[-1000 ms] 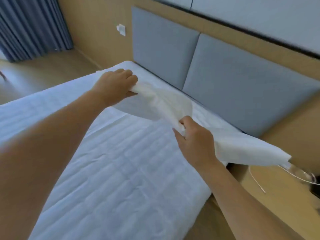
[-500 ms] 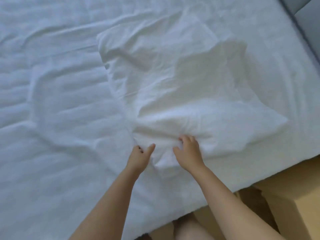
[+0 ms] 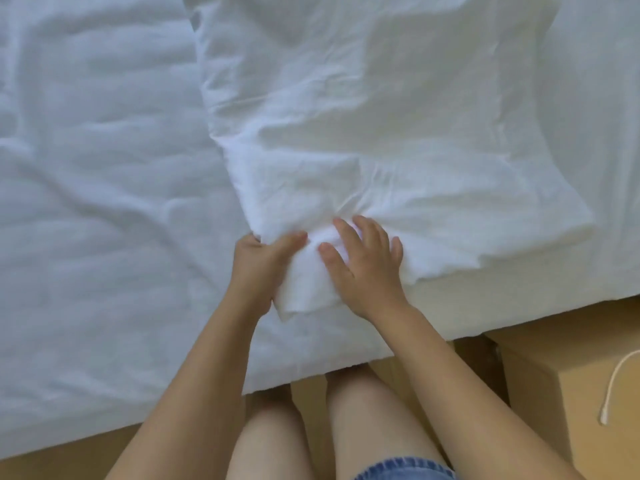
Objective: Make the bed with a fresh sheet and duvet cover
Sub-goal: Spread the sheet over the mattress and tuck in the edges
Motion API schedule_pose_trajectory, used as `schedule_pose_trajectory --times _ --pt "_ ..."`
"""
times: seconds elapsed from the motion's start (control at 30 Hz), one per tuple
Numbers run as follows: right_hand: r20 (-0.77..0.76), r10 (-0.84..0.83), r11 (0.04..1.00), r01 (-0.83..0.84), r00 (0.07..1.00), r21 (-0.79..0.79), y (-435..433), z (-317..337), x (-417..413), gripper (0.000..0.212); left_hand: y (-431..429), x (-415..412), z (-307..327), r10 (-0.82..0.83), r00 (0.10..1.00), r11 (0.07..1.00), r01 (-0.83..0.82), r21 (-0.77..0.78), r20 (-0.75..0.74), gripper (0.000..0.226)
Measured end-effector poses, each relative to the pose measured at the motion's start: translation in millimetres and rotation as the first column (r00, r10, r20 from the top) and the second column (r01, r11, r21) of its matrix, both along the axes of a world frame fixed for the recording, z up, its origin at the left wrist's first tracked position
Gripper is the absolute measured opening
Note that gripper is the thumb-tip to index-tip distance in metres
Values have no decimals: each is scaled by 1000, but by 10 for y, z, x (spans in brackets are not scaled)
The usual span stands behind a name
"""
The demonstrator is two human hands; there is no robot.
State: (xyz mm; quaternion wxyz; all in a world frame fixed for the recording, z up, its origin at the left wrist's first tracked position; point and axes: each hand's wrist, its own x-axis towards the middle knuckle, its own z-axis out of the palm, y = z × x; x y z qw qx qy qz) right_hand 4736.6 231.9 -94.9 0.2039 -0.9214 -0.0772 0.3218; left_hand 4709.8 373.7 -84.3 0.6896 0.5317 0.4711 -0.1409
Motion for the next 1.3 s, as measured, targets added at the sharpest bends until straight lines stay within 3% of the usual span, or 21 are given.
schedule_pose_trajectory --times 0.1,0.17,0.2,0.27,0.33,0.4,0.43,0.53,0.63,0.7,0.8,0.87,0.93,1.03,1.1,1.17,1.23,1.27,1.3 --pt "93 227 967 -236 969 96 210 445 -192 82 584 -292 486 -72 995 997 71 11 70 22" --pt "-13 406 911 -404 914 81 430 485 -392 83 984 -587 491 -61 997 995 64 71 -40 28" --pt "-100 480 877 -479 872 35 529 366 -498 79 1140 -739 371 -68 984 982 96 161 -167 34" --pt "-283 549 808 -585 787 -61 686 34 -676 72 1296 -1035 42 -169 842 870 371 324 -512 60" --pt "-370 551 772 -625 748 -116 719 -212 -779 72 1180 -1292 -242 -306 671 643 669 373 -676 78" --pt "-343 492 822 -556 800 -119 646 -276 -793 68 899 -1386 -423 -477 682 440 732 520 -555 78" --pt "-303 429 870 -480 851 -116 576 -248 -775 64 722 -1374 -463 -604 630 339 757 559 -488 79" --pt "-155 193 955 -221 969 -197 200 -155 -690 55 224 -1235 -533 -840 290 8 852 524 -459 79" --pt "-148 41 943 -87 988 -321 -292 -113 -696 53 -158 -1012 -611 -890 24 -248 812 528 -456 85" --pt "-144 -38 938 -14 989 -347 -539 -123 -749 56 -339 -919 -680 -884 -70 -373 701 608 -462 90" --pt "-40 -168 936 147 985 -319 -777 -209 -846 62 -538 -819 -771 -864 -130 -479 511 714 -487 90" --pt "47 -343 897 342 938 -279 -874 -266 -914 64 -634 -757 -801 -877 -128 -468 447 762 -463 69" --pt "86 -561 793 565 823 -230 -958 -316 -955 72 -705 -701 -791 -907 -109 -409 450 794 -406 52" --pt "-52 -825 564 812 563 -148 -1050 -352 -941 91 -795 -645 -696 -925 -98 -357 553 753 -367 39" --pt "-164 -877 471 876 452 -106 -1116 -348 -864 88 -835 -622 -654 -912 -95 -368 624 689 -400 29" --pt "-237 -872 458 884 428 -93 -1143 -292 -751 65 -889 -570 -563 -919 -80 -333 678 655 -385 33" --pt "-241 -839 509 860 488 -29 -1104 -175 -667 33 -996 -508 -434 -953 -45 -234 739 632 -300 47" --pt "-218 -807 557 830 548 24 -1058 -98 -643 21 -1069 -473 -360 -974 43 -98 804 586 -222 51" --pt "-196 -761 617 783 619 79 -1002 -14 -623 14 -1134 -425 -304 -965 222 125 860 495 -142 46"
